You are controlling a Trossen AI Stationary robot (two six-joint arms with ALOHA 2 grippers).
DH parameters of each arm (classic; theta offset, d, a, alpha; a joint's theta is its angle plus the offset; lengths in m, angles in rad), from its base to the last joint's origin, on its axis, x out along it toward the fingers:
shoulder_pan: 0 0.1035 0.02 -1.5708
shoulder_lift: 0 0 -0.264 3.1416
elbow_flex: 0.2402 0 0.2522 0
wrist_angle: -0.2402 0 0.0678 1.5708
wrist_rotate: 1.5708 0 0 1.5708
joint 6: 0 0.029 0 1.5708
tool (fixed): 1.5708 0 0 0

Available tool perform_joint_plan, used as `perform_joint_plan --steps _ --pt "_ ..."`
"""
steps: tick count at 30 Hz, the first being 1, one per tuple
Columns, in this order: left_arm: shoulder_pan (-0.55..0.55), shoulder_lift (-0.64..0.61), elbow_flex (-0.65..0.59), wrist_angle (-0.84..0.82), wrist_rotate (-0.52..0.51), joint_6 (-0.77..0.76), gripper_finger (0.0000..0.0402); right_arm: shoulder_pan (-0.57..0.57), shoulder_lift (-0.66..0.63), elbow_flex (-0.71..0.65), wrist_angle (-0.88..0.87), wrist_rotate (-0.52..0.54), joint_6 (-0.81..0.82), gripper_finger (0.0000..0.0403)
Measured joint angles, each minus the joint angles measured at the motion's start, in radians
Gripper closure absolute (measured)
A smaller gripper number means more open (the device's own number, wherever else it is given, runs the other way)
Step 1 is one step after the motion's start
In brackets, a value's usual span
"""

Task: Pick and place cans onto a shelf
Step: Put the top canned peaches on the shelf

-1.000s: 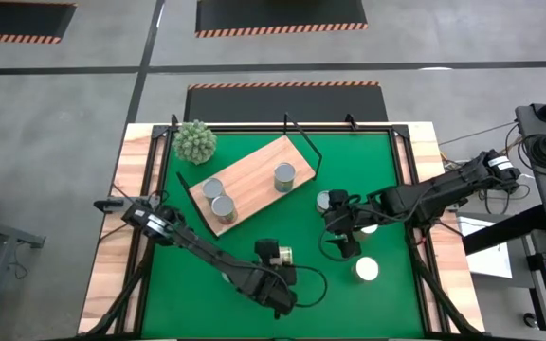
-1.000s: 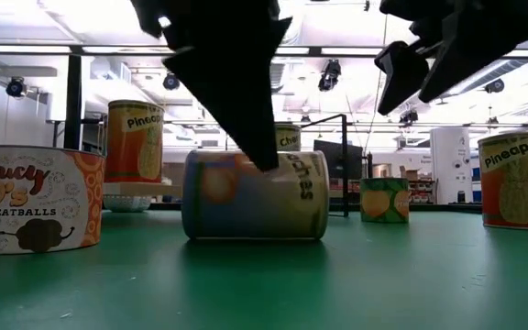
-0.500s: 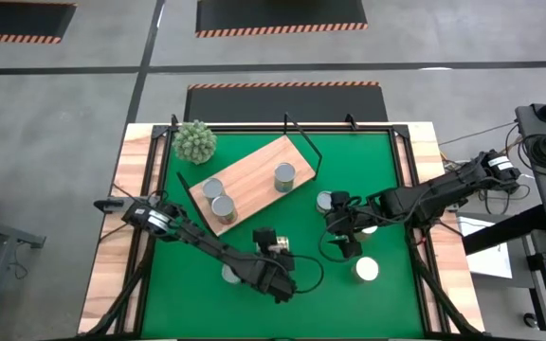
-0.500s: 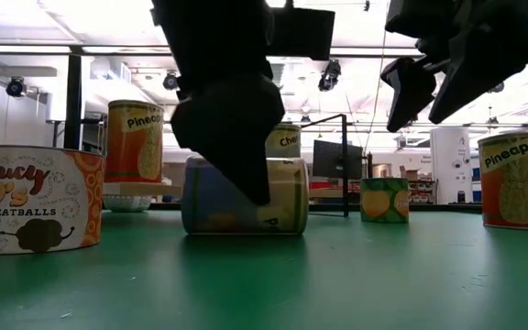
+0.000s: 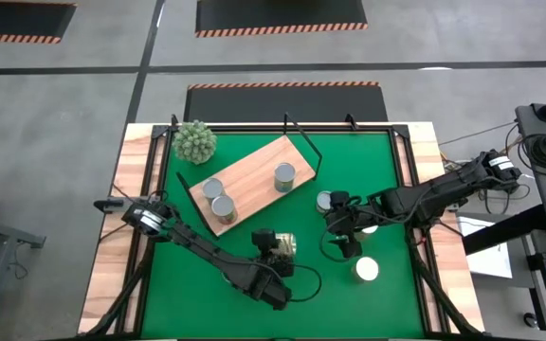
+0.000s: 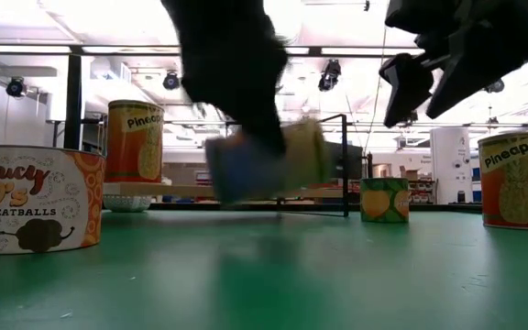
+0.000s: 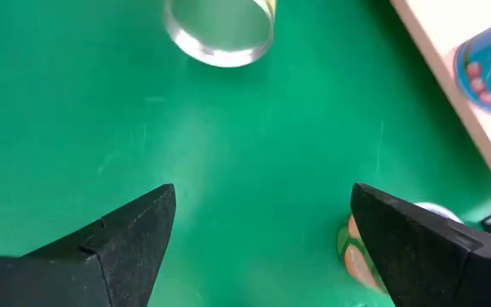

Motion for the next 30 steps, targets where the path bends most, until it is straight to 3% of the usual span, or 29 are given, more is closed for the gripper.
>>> perform_joint_plan --steps 5,11,14,17,24,30 --pt "-0.003 -0.073 0.001 0.028 -0.017 0.029 0.0227 0.000 -0.022 -0.004 0.034 0.000 -0.011 0.0060" --pt "-0.037 -0.152 0.002 0.181 -0.134 0.176 0.0292 0.004 -0.075 -0.043 0.119 -0.005 -0.018 0.0060" --pt "-0.035 -0.160 0.002 0.178 -0.131 0.146 0.0316 0.005 -0.113 -0.076 0.131 -0.008 -0.014 0.0060" --pt "-0.012 -0.156 0.001 0.180 -0.057 0.108 0.0322 0.005 -0.149 -0.106 0.132 -0.004 0.011 0.0060" --pt "0.081 -0.085 0.003 0.230 0.147 0.094 0.0259 0.005 -0.173 -0.177 0.152 -0.001 0.053 0.0060" --pt "0.148 -0.042 0.014 0.237 0.094 0.154 0.0173 0.005 -0.183 -0.194 0.152 -0.001 0.046 0.0060"
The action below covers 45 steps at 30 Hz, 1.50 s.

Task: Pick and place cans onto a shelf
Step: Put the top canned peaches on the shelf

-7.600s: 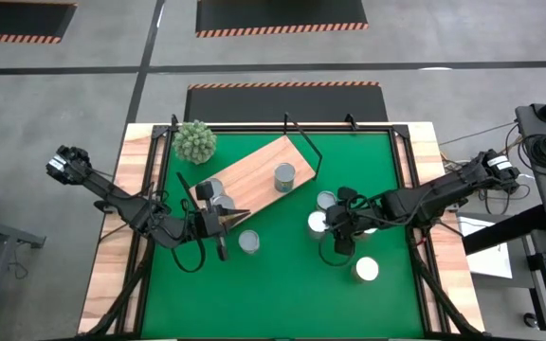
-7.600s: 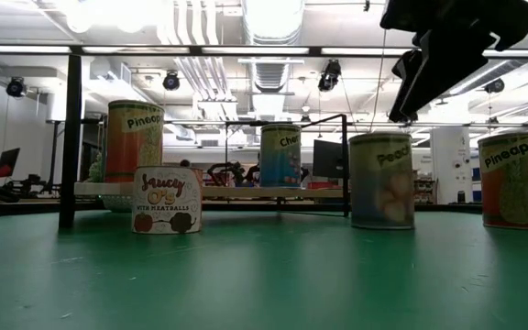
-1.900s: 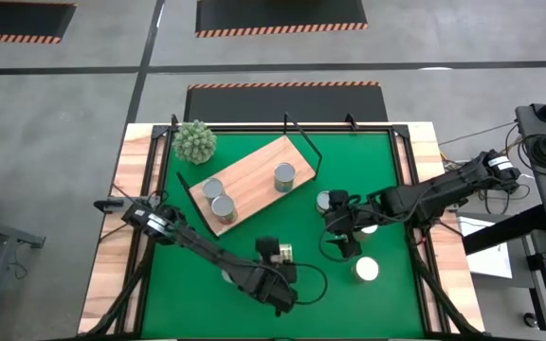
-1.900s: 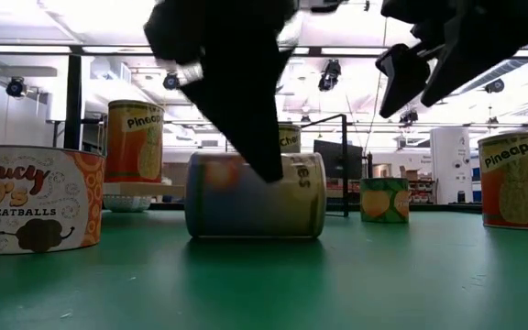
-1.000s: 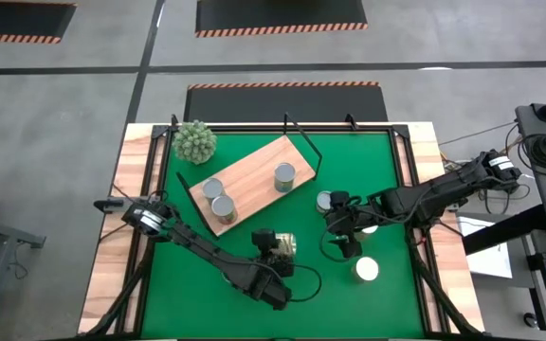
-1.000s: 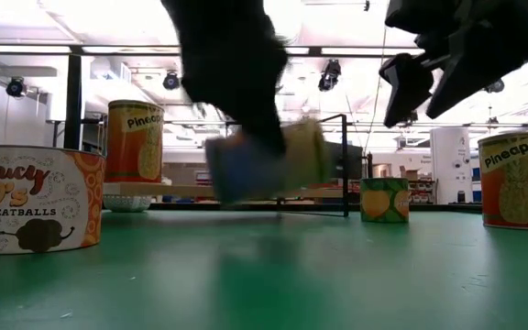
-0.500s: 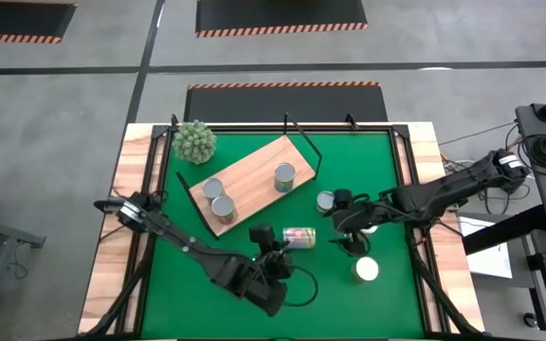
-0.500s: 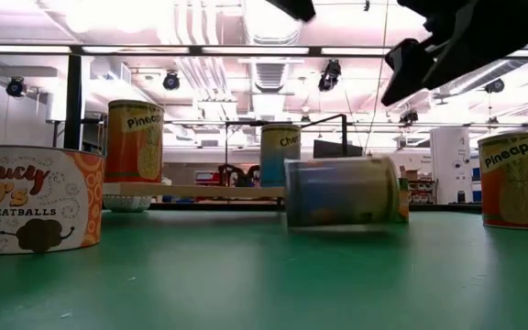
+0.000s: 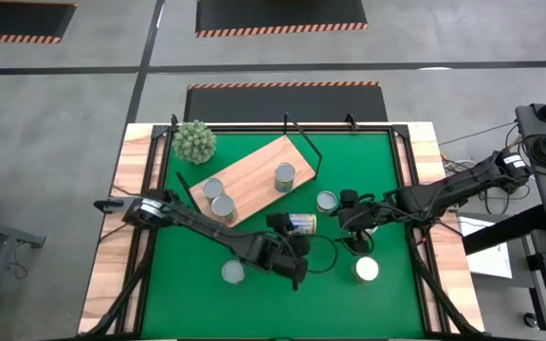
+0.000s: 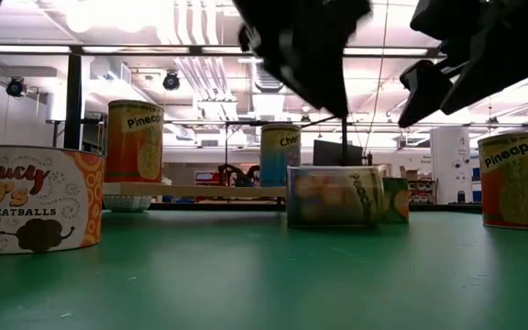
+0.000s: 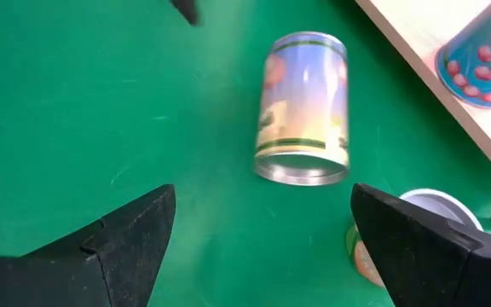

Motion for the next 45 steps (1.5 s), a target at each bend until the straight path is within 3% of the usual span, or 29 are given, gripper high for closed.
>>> perform_joint_plan --steps 6,10,14,29,39,45 --pt "0.122 0.017 -0.029 0.118 0.148 0.169 0.0119 0.000 -0.010 0.000 0.001 0.000 -0.037 0.0060" --pt "0.191 0.030 -0.075 0.154 0.174 0.205 0.0109 0.000 -0.010 -0.001 0.001 0.000 -0.038 0.0060" --pt "0.223 0.030 -0.089 0.186 0.289 0.210 0.0108 0.000 -0.009 -0.002 -0.007 0.000 -0.040 0.0060" --pt "0.247 0.070 -0.143 0.288 0.271 0.244 0.0109 0.000 -0.008 -0.003 -0.024 -0.003 -0.010 0.0060" --pt "0.215 0.063 -0.150 0.340 0.233 0.267 0.0167 0.000 -0.009 -0.003 -0.041 -0.003 -0.010 0.0060" --pt "0.159 0.040 -0.155 0.399 0.197 0.285 0.0191 0.000 -0.079 -0.029 -0.067 0.001 -0.005 0.0060"
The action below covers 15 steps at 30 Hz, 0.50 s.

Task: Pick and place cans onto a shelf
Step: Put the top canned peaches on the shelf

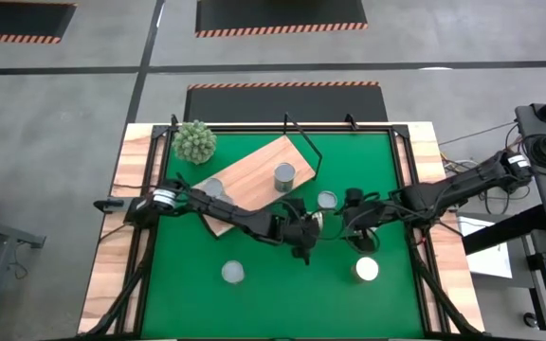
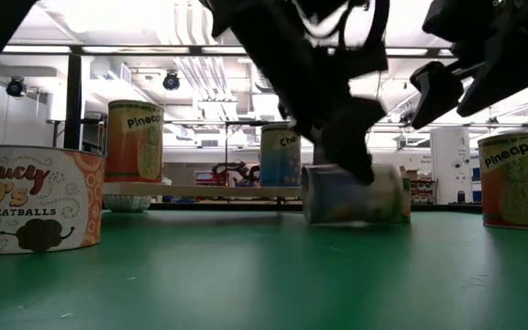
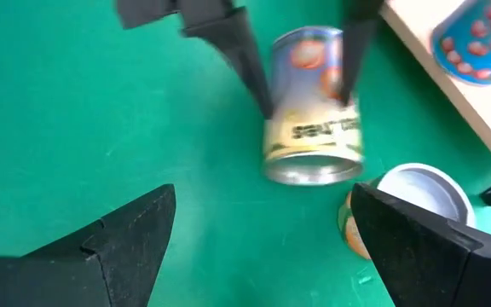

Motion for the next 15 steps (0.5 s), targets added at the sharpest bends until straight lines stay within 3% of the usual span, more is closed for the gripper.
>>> perform_joint_plan --steps 6,15 --pt "-0.023 -0.010 0.003 0.014 -0.009 -0.030 0.0222 0.000 -0.093 -0.030 0.001 0.027 0.037 0.0060" --pt "-0.026 -0.008 0.003 0.025 -0.009 -0.042 0.0218 0.000 -0.168 -0.074 0.022 0.027 0.065 0.0060"
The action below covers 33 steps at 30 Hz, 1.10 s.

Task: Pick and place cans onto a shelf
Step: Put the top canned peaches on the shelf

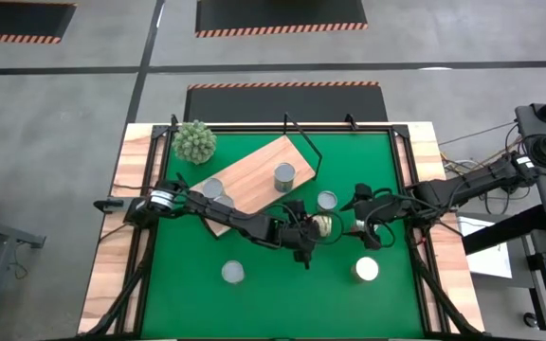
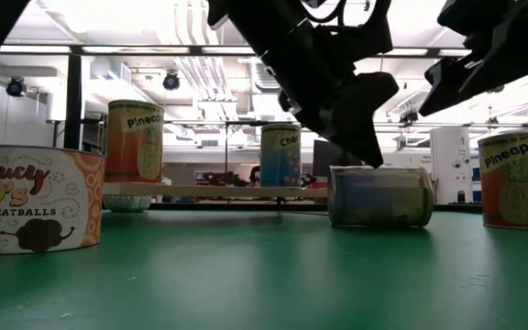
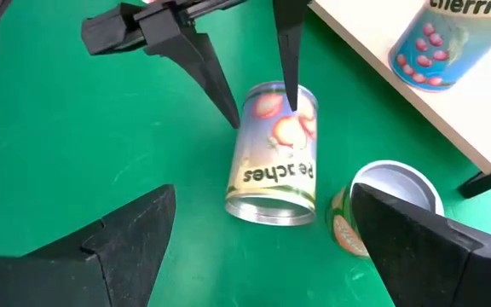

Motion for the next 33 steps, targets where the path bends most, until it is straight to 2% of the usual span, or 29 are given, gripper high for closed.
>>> perform_joint_plan --steps 5,10,15,21,33 --pt "0.004 0.000 0.001 0.031 0.071 -0.017 0.0176 0.000 0.008 -0.001 0.000 0.000 -0.002 0.0060" --pt "0.004 0.000 0.016 -0.005 0.065 -0.040 0.0111 0.000 0.010 -0.001 0.000 -0.001 -0.002 0.0060" --pt "-0.004 0.000 0.032 -0.021 0.072 -0.026 0.0067 0.000 0.009 -0.001 -0.001 -0.001 -0.006 0.0060" --pt "-0.008 -0.001 0.037 -0.024 0.172 -0.033 0.0008 0.000 0.009 -0.001 -0.001 -0.001 -0.006 0.0060" --pt "-0.021 0.033 0.035 -0.023 0.279 -0.115 0.0042 0.000 0.010 -0.001 0.000 -0.001 0.000 0.0060"
